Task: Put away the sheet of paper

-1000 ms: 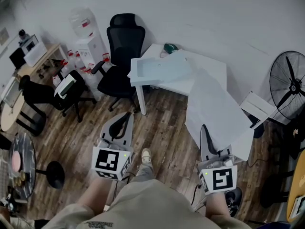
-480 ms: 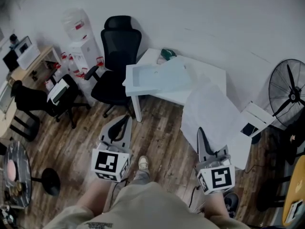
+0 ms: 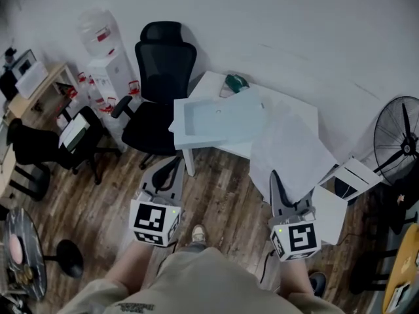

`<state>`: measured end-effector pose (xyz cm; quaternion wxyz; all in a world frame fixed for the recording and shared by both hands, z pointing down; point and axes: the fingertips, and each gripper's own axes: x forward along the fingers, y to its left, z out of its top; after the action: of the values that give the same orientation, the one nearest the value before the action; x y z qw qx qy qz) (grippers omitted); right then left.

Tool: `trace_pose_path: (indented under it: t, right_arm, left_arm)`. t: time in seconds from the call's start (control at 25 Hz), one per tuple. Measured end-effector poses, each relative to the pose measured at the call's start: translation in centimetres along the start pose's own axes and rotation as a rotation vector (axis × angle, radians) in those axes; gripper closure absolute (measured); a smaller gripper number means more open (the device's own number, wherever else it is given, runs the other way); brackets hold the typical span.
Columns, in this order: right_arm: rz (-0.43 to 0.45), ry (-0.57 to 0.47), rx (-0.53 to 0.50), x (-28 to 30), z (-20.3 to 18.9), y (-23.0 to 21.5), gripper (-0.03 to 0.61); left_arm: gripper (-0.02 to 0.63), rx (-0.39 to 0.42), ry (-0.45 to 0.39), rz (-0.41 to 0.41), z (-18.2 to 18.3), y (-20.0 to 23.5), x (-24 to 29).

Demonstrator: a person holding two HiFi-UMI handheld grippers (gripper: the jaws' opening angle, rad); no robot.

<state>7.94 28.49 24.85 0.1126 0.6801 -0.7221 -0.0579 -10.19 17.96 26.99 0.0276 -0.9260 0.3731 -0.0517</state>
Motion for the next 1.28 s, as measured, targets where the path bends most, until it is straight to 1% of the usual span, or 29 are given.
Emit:
trace_pose_path:
  t: [0.28,0.44,0.52,0.84,1.04,1.28]
  right_arm:
    - [-0.024,0.029,-0.007,8.7,0.0,-0.6,0.554]
    - [-0.037,0.042,-0.002,12.5,-0.7,-1.1,0.554]
    - [-0.031,0.055,0.009,13.9,-1.2,-0.9,0.554]
    - [-0.009,0.105,0.009,18.3,-2.9,-0.9,0.554]
    - [0.012,0.118,0.014,21.5,-4.3,-2.2,0.554]
    - [0.042,0.164,0.021,25.4,-6.2,-4.1,0.554]
  left_arm:
    - [0.591,-0.007,0.02,-0.039,-0.9,5.9,6.3]
    - [0.591,-0.005,0.029,-0.055,-2.0,8.2,9.0]
    - [0.591,-0.013,0.037,-0.058,-2.5,9.2,9.9]
    - [0.591,-0.047,0.065,-0.057,-4.5,11.5,12.9]
    - [0.591,-0.049,0.083,-0.049,-5.3,12.4,16.1]
    - [0.591,-0.043,0.108,-0.027,-5.7,13.4,19.6]
